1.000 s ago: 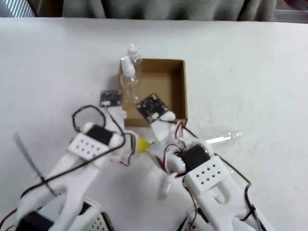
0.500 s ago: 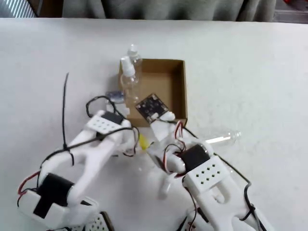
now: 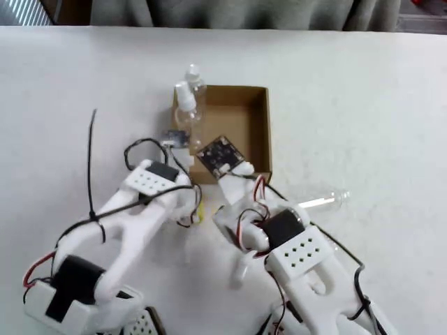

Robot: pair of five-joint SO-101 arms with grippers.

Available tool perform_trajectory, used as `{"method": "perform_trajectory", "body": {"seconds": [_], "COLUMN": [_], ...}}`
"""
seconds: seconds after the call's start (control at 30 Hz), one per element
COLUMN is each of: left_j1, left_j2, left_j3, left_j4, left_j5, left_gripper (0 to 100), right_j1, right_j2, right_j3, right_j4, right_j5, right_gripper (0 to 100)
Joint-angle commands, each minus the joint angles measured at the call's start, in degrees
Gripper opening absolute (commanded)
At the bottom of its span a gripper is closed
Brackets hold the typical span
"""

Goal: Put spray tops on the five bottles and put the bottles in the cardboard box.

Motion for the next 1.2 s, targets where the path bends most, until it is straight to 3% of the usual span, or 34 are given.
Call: {"method": "perform_trajectory", "body": {"seconds": [0.0,0.2,0.5,1.17], "left_j1": [-0.5,-3.2,-3.3,-3.1], "left_j2": [-4.9,-5.1,-5.1,-5.1], "left_j3": [-1.2,-1.2,0.6,0.4], "left_j4": [2.1,2.3,2.3,2.2], "left_j5": [-2.5,-9.5,-5.6,-7.1], "left_gripper": [5,5,34,34], "right_j1": [0.4,2.4,3.3,3.4], "right_j2": [-0.5,-0.5,-0.5,-0.5], "right_j3": [-0.4,-0.4,-0.4,-0.4], "right_j4": [0.4,0.4,0.2,0.3], "right_j5": [0.8,0.8,0.8,2.9], "right_gripper": [7.4,7.5,7.5,7.4]}}
